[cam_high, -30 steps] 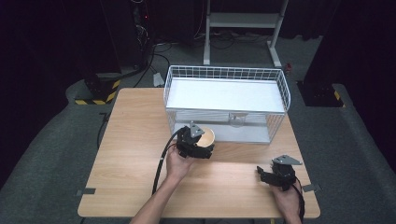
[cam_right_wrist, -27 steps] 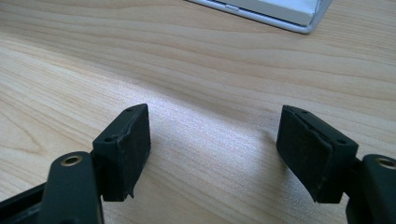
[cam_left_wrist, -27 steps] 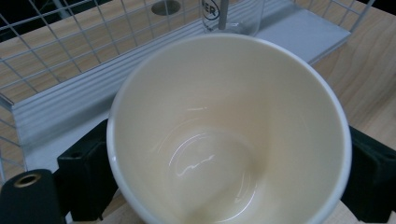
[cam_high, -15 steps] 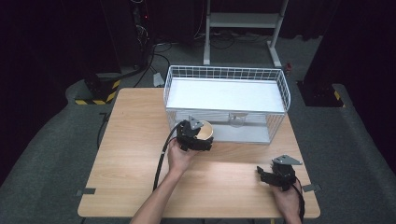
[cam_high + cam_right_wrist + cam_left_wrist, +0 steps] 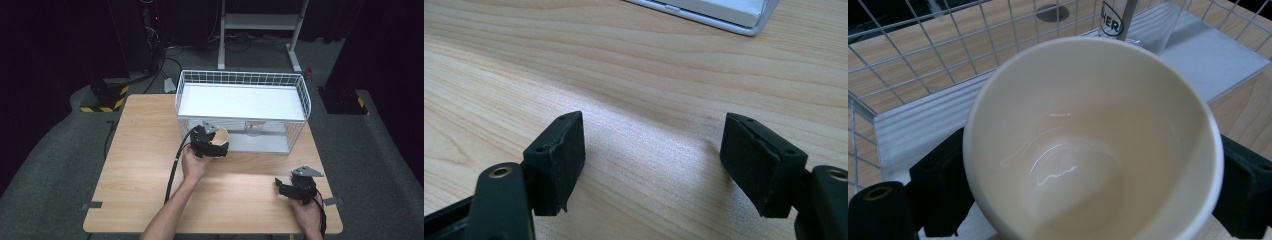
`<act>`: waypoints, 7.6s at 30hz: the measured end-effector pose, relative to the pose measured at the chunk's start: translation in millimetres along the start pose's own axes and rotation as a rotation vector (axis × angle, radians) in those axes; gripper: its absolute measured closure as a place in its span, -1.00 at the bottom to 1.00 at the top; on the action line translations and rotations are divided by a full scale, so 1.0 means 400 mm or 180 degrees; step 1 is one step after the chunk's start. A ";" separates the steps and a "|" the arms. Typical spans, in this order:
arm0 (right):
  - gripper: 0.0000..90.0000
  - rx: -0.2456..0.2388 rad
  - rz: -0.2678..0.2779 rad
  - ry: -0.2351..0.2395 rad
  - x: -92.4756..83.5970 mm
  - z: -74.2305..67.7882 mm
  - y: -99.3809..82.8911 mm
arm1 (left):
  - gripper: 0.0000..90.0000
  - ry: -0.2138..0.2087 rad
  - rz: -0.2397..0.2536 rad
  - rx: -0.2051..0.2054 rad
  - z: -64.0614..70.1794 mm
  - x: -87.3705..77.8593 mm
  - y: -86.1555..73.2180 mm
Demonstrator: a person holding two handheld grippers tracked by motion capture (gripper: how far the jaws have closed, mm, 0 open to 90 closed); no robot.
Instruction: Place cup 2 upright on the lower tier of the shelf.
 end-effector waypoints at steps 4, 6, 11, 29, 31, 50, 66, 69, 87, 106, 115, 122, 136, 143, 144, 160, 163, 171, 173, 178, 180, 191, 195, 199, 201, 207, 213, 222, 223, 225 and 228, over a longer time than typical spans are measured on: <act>-0.41 0.0002 -0.0001 -0.0001 0.000 0.000 0.000 | -0.79 0.0028 -0.0025 -0.0011 -0.006 0.012 0.000; -0.41 0.0002 0.0000 0.0000 0.000 0.000 0.000 | -0.79 0.0057 -0.0048 0.0033 -0.008 0.016 0.002; -0.41 -0.0009 0.0005 -0.0002 0.000 0.001 0.000 | -0.79 0.0071 -0.0040 0.0012 -0.010 0.025 0.009; -0.42 0.0015 -0.0002 -0.0001 0.000 -0.001 0.000 | -0.79 0.0223 -0.0062 0.0161 -0.020 0.042 -0.002; -0.42 0.0015 -0.0001 -0.0001 0.000 -0.001 0.000 | -0.79 0.0219 -0.0065 0.0158 -0.020 0.041 -0.003; -0.42 0.0015 -0.0001 -0.0001 0.000 -0.001 0.000 | -0.79 0.0254 0.0167 -0.0012 -0.038 0.065 -0.009; -0.42 0.0016 -0.0002 0.0000 0.000 -0.001 0.000 | -0.80 0.0170 0.0235 -0.0152 -0.055 0.085 -0.003; -0.42 0.0015 -0.0002 -0.0001 0.000 -0.001 0.000 | -0.80 0.0210 0.0215 -0.0106 -0.053 0.082 -0.004; -0.42 0.0015 -0.0002 0.0000 0.000 -0.001 0.000 | -0.81 0.0161 0.0127 -0.0153 -0.046 0.065 -0.022; -0.42 0.0015 -0.0002 -0.0001 0.000 -0.001 0.000 | -0.40 0.0201 0.0074 -0.0235 -0.046 0.061 -0.068; -0.42 0.0014 -0.0002 0.0000 0.000 -0.001 0.000 | -0.26 0.0290 0.0030 -0.0300 -0.065 0.096 -0.060; -0.42 0.0014 -0.0001 0.0000 0.000 -0.001 0.000 | -0.17 0.0312 -0.0009 -0.0409 -0.075 0.117 -0.052; -0.42 0.0015 -0.0003 0.0000 0.000 -0.001 0.000 | -0.03 0.0414 -0.0133 -0.0411 -0.103 0.150 -0.027; -0.42 0.0015 -0.0003 0.0000 0.000 -0.001 0.000 | -0.08 0.0477 -0.0138 -0.0515 -0.108 0.153 -0.027; -0.42 0.0015 -0.0003 0.0000 0.000 -0.001 0.000 | -0.19 0.0471 -0.0142 -0.0493 -0.110 0.149 -0.027; -0.42 0.0015 -0.0002 0.0000 0.000 -0.001 0.000 | -0.46 0.0268 0.0009 -0.0463 -0.087 0.068 -0.046; -0.42 0.0015 -0.0002 0.0000 0.000 -0.001 0.000 | -0.47 0.0275 0.0039 -0.0447 -0.087 0.054 -0.049; -0.42 0.0015 -0.0002 0.0000 0.000 -0.001 0.000 | -0.48 0.0173 0.0133 -0.0395 -0.074 0.004 -0.059; -0.42 0.0016 -0.0003 0.0000 0.000 -0.001 0.000 | -0.47 0.0099 0.0182 -0.0441 -0.067 -0.009 -0.064; -0.42 0.0016 -0.0002 0.0000 0.000 -0.001 0.000 | -0.47 0.0071 0.0229 -0.0442 -0.064 -0.037 -0.073; -0.42 0.0016 -0.0003 0.0000 0.000 -0.001 0.000 | -0.47 0.0077 0.0224 -0.0414 -0.066 -0.043 -0.076; -0.42 0.0016 -0.0003 0.0000 0.000 -0.001 0.000 | -0.44 0.0028 0.0280 -0.0380 -0.045 -0.098 -0.110; -0.42 0.0016 -0.0003 0.0000 0.000 -0.001 0.000 | -0.44 0.0011 0.0309 -0.0399 -0.043 -0.111 -0.120; -0.42 0.0016 -0.0002 0.0000 0.000 -0.001 0.000 | -0.44 0.0001 0.0343 -0.0408 -0.038 -0.134 -0.136; -0.42 0.0016 -0.0003 0.0000 0.000 -0.001 0.000 | -0.44 0.0005 0.0339 -0.0386 -0.036 -0.143 -0.143; -0.42 0.0016 -0.0002 0.0000 0.000 -0.001 0.000 | -0.44 -0.0034 0.0368 -0.0432 -0.031 -0.169 -0.166; -0.42 0.0016 -0.0003 0.0000 0.000 -0.001 0.000 | -0.44 -0.0040 0.0355 -0.0416 -0.029 -0.180 -0.181; -0.42 0.0016 -0.0003 -0.0001 0.000 -0.001 0.000 | -0.44 -0.0015 0.0321 -0.0401 -0.024 -0.204 -0.214; -0.42 0.0016 -0.0002 0.0000 0.000 -0.001 0.000 | -0.44 -0.0021 0.0323 -0.0418 -0.022 -0.205 -0.217; -0.42 0.0016 -0.0003 0.0000 0.000 -0.001 0.000 | -0.44 -0.0021 0.0299 -0.0407 -0.022 -0.207 -0.226; -0.42 0.0016 -0.0002 0.0000 0.000 -0.001 0.000 | -0.44 0.0010 0.0248 -0.0359 -0.021 -0.215 -0.240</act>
Point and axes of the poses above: each handheld gripper's, and its own axes: x roughly forward along the jaws, y roughly out of its top, z roughly to its right, the point moved 8 cm from there along x, roughly forward along the jaws, and after that the axes turned 7 degrees about -y, right-handed, at the moved point
